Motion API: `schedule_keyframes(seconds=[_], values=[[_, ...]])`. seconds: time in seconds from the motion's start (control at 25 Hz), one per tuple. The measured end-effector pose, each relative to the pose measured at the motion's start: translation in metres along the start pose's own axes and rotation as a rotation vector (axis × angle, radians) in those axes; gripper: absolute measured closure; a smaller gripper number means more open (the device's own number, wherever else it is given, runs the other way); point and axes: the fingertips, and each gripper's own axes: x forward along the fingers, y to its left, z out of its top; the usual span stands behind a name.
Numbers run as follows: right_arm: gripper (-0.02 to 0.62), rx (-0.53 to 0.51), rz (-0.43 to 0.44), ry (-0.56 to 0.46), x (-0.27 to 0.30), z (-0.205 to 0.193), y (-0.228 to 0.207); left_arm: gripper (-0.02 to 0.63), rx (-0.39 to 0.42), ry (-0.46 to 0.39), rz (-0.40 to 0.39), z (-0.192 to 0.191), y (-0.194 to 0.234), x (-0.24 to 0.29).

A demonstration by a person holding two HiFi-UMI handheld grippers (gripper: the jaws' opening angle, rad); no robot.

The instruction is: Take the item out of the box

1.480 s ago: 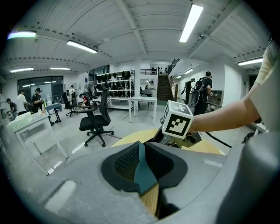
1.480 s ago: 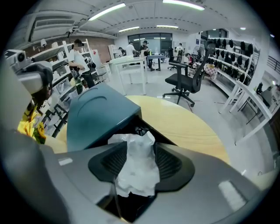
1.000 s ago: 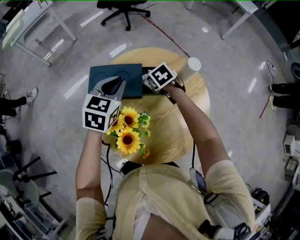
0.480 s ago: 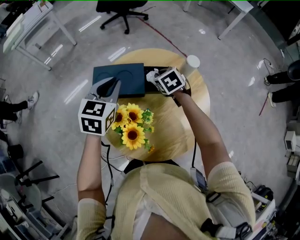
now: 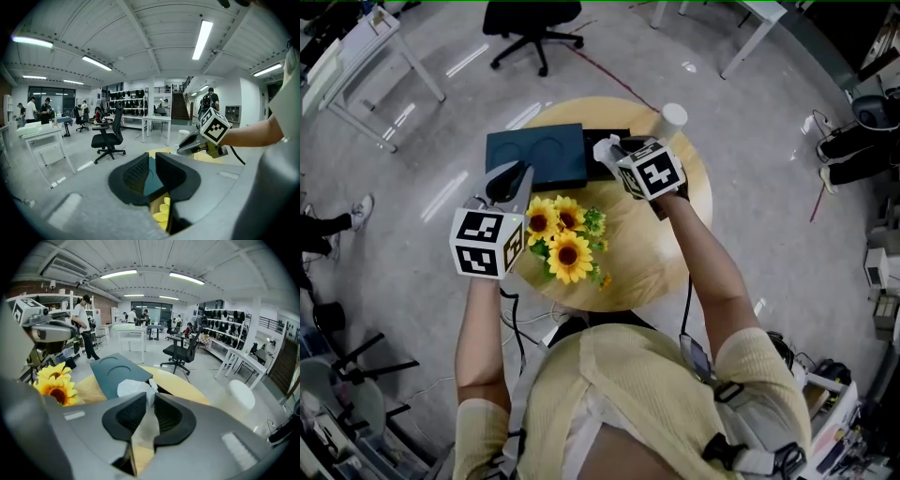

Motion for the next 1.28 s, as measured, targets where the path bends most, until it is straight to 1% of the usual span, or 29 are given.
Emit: schedule_keyframes(seconds=[0.24, 0.6, 0.96, 1.28], values=[[0.532, 0.016, -0.004, -0.069, -0.041, 0.011, 0.013, 0.563, -0.005, -0.034, -0.018, 0.007, -0.013, -0.017], [0.532, 0.057, 0.003, -0.155, -0.084, 0.011, 0.04, 0.565, -0.011, -0.041, -0.021, -0.003, -0.022, -0.049], [0.532, 0.08, 0.019, -0.225, -0.121, 0.009, 0.073, 0.567, -0.03, -0.066, -0.025, -0.012, -0.029, -0.078], [0.532, 0.095, 0.008, -0.258, -0.151, -0.003, 0.085, 0.568, -0.038, -0.077, -0.029, -0.015, -0.038, -0.093]])
